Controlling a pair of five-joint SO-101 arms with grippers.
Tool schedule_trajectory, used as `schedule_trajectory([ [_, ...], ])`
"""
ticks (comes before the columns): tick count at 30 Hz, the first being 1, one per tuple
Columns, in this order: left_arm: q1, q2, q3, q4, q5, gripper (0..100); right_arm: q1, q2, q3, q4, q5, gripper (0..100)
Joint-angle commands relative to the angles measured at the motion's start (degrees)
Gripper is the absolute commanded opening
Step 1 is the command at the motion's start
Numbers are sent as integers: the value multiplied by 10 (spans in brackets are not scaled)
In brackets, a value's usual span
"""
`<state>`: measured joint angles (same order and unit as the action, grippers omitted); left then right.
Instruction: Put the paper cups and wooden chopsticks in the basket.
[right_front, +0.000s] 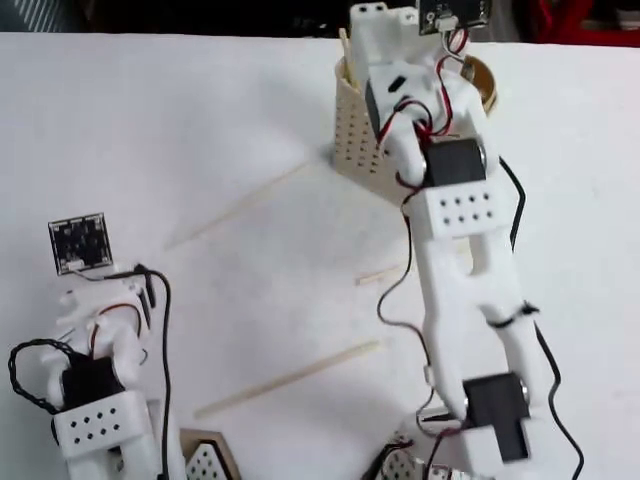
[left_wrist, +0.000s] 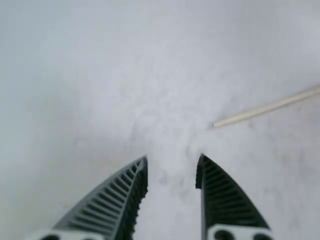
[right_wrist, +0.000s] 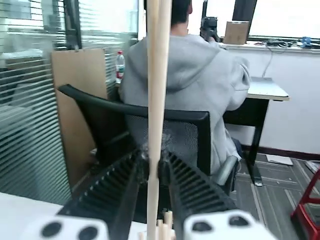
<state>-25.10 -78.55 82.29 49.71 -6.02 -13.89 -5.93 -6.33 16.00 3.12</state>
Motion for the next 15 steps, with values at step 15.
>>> schedule_trajectory([
  [15, -1, -7, -25, -14, 6, 170, 25, 97, 14, 11, 3, 29],
])
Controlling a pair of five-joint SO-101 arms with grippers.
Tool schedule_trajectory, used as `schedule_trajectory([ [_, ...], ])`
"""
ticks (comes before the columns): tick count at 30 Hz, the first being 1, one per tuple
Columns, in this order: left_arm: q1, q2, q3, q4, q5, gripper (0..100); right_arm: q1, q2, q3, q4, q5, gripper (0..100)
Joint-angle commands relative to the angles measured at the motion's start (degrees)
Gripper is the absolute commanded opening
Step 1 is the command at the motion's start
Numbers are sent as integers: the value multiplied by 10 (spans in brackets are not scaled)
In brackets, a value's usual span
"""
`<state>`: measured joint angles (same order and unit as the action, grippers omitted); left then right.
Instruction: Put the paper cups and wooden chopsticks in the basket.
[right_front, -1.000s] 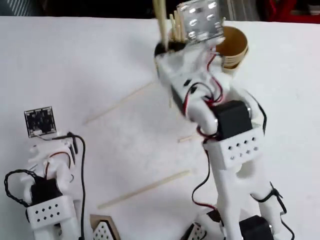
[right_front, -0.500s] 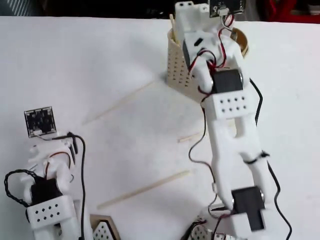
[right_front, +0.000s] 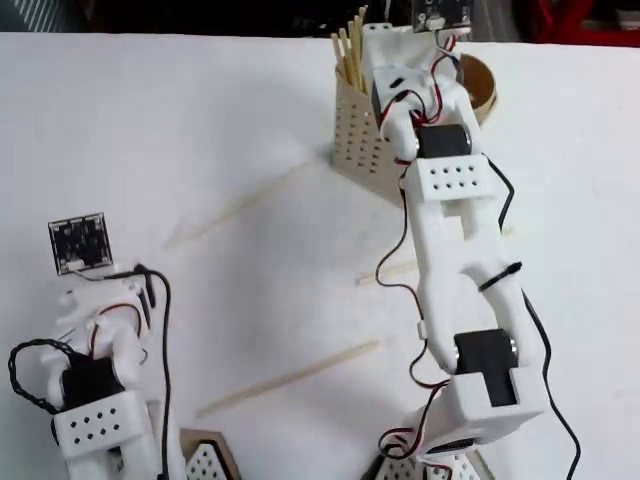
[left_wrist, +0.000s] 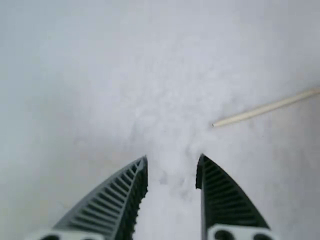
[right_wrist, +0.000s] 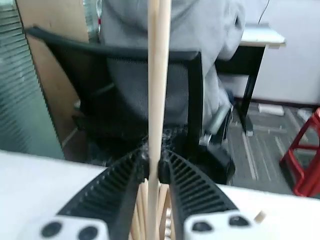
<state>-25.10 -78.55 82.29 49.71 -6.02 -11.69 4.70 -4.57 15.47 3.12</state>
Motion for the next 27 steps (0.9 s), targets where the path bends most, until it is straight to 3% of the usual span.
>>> schedule_trajectory([
  [1, -1, -7, -25, -14, 6, 170, 5, -9, -4, 28, 1, 45],
  [7, -1, -7, -25, -14, 6, 170, 6, -65, -10, 116, 1, 148],
  [10, -1, -7, -25, -14, 6, 170, 2, -126, -10, 179, 2, 130],
  [15, -1, -7, -15, -28, 6, 170, 7, -227, -6, 301, 4, 12],
  [24, -1, -7, -15, -28, 6, 170, 10, -324, -6, 606, 1, 17],
  [27, -1, -7, -15, -28, 6, 170, 46, -338, -6, 679, -1, 17],
])
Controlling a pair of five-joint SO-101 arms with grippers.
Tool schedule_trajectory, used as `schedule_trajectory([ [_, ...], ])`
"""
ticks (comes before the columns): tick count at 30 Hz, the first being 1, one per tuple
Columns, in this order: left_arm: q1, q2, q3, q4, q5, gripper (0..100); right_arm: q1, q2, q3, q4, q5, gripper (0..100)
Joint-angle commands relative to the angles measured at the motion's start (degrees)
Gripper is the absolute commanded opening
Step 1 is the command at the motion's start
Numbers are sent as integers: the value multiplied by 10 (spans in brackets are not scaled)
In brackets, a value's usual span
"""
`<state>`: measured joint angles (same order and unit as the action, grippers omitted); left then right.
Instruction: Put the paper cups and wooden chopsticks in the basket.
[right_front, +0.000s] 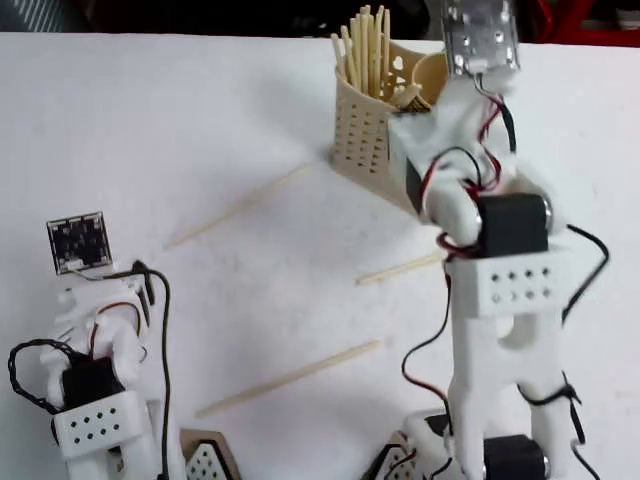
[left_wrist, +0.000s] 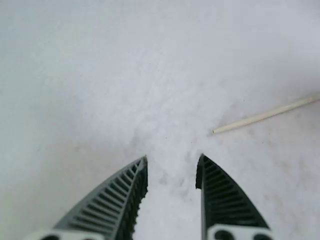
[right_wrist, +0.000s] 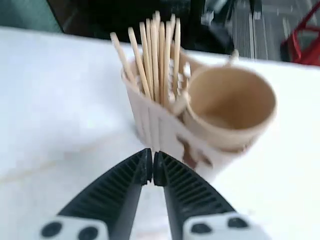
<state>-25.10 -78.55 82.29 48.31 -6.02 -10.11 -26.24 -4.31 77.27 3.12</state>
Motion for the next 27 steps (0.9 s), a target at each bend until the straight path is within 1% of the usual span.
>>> schedule_trajectory([
  [1, -1, -7, -15, -14, 6, 170, 45, -33, -9, 75, -9, 17],
  [5, -1, -7, -10, -18, 6, 170, 136, -32, -9, 104, -54, 17],
  [10, -1, -7, -10, -18, 6, 170, 258, 19, 3, 103, -108, 18],
  [13, -1, -7, -10, -18, 6, 170, 297, 79, 23, 102, -125, 43],
  [17, -1, -7, -10, -18, 6, 170, 329, 178, 34, 96, -177, 160],
  [18, -1, -7, -10, -18, 6, 170, 333, 200, 34, 87, -185, 176],
  [22, -1, -7, -9, -18, 6, 170, 332, 274, 34, 32, -215, 180],
  [27, 0, -7, -9, -18, 6, 170, 314, 342, 34, -38, -244, 180],
])
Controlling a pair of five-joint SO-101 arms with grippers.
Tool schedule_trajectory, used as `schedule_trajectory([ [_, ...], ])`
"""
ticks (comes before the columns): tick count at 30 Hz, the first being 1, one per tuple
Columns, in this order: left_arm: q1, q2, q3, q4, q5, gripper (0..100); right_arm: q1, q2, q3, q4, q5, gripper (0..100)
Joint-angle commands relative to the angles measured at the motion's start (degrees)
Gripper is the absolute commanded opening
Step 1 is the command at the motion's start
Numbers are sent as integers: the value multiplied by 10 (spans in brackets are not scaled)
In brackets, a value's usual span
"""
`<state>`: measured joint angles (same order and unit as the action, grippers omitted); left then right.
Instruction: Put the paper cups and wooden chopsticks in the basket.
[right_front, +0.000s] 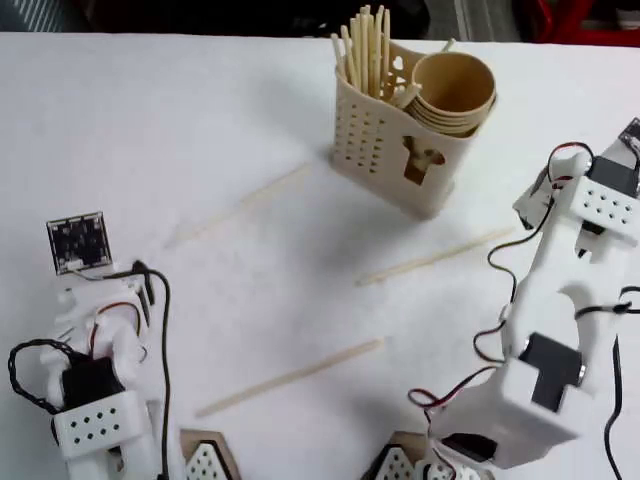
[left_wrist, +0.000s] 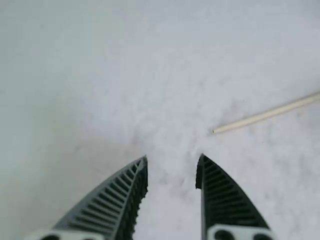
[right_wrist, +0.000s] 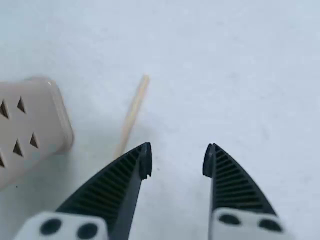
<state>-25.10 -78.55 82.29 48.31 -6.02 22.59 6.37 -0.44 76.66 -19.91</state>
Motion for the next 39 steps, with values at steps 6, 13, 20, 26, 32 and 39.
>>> schedule_trajectory([
  [6, 0, -7, -8, -18, 5, 170, -29, 104, -5, -108, -32, 180],
  [13, 0, -7, -8, -18, 5, 170, -52, 169, -5, -196, -46, 180],
  [20, 0, -7, -8, -18, 5, 170, -56, 241, -53, -193, -47, 180],
  [26, 0, -7, -8, -18, 5, 170, -43, 346, -185, -76, -47, 70],
  [32, 0, -7, -8, -18, 5, 170, -21, 385, -311, 52, -41, 15],
  [39, 0, -7, -8, -18, 5, 170, -8, 341, -440, 201, -2, 18],
])
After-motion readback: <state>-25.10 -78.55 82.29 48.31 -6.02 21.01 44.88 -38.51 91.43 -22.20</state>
